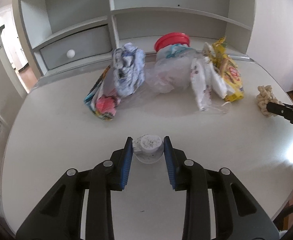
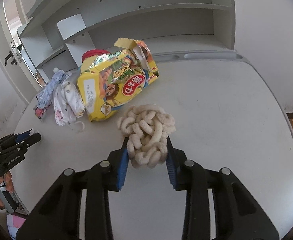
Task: Collect trash
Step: 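Carry the cap and snack cluster over the bin and release both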
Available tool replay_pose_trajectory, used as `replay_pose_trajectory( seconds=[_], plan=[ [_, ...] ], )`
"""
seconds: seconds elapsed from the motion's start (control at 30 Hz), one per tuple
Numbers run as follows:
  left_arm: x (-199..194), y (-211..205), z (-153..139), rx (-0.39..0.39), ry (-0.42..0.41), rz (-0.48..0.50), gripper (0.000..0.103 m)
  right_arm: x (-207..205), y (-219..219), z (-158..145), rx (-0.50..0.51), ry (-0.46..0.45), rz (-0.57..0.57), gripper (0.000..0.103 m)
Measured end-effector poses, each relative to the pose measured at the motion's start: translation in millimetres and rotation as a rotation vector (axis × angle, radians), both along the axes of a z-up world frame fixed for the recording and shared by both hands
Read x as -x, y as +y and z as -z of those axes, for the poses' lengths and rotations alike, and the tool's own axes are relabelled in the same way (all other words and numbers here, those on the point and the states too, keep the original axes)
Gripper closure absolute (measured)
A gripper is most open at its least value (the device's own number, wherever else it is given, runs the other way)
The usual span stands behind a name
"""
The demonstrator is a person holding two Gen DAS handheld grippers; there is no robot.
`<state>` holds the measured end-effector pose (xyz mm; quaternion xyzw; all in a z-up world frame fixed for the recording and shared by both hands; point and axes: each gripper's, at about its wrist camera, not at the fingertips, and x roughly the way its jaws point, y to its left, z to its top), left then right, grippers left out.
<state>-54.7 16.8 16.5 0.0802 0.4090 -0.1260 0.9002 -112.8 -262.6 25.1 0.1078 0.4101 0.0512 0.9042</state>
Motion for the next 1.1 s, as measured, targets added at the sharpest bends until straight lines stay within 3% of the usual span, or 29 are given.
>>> replay_pose_trajectory(
  seconds=[0.17, 0.33, 0.43, 0.53, 0.63, 0.77, 0.87, 1.0, 1.1],
  plan=[
    [10.2, -53.7, -37.1, 0.038, -0.066, 0.139, 0.073, 15.9, -28.2, -22.7, -0.019, -0.055, 0.009, 0.070],
    [44.4, -179.4, -75.4, 0.111, -0.130, 0.462, 0.073, 67.5, -104.2, -55.2, -0.071, -0.111, 0.130, 0.070],
    [82.5, -256.9, -79.8, 0.132, -0.128, 0.672, 0.073, 122.6, -166.3, -66.7, -0.048, -0.133, 0.276, 0.070],
    [128.2, -335.7, -66.4, 0.123, -0.085, 0.880, 0.073, 178.4, -222.9, -57.6, -0.007, -0.091, 0.429, 0.070],
    [172.1, -405.8, -34.6, 0.098, 0.014, 1.045, 0.073, 227.2, -274.5, -24.4, -0.051, 0.001, 0.535, 0.070],
    [214.4, -466.0, 31.9, 0.011, 0.136, 1.135, 0.073, 266.4, -325.5, 44.3, -0.157, 0.155, 0.608, 0.070],
    [220.5, -492.0, 100.6, -0.088, 0.250, 1.113, 0.073, 270.3, -346.7, 111.0, -0.285, 0.299, 0.598, 0.070],
    [210.5, -504.7, 189.5, -0.210, 0.440, 1.022, 0.073, 255.8, -348.5, 191.6, -0.319, 0.495, 0.541, 0.070],
    [210.6, -502.0, 221.4, -0.256, 0.490, 0.996, 0.073, 245.4, -342.3, 236.8, -0.346, 0.591, 0.498, 0.070]
  ],
)
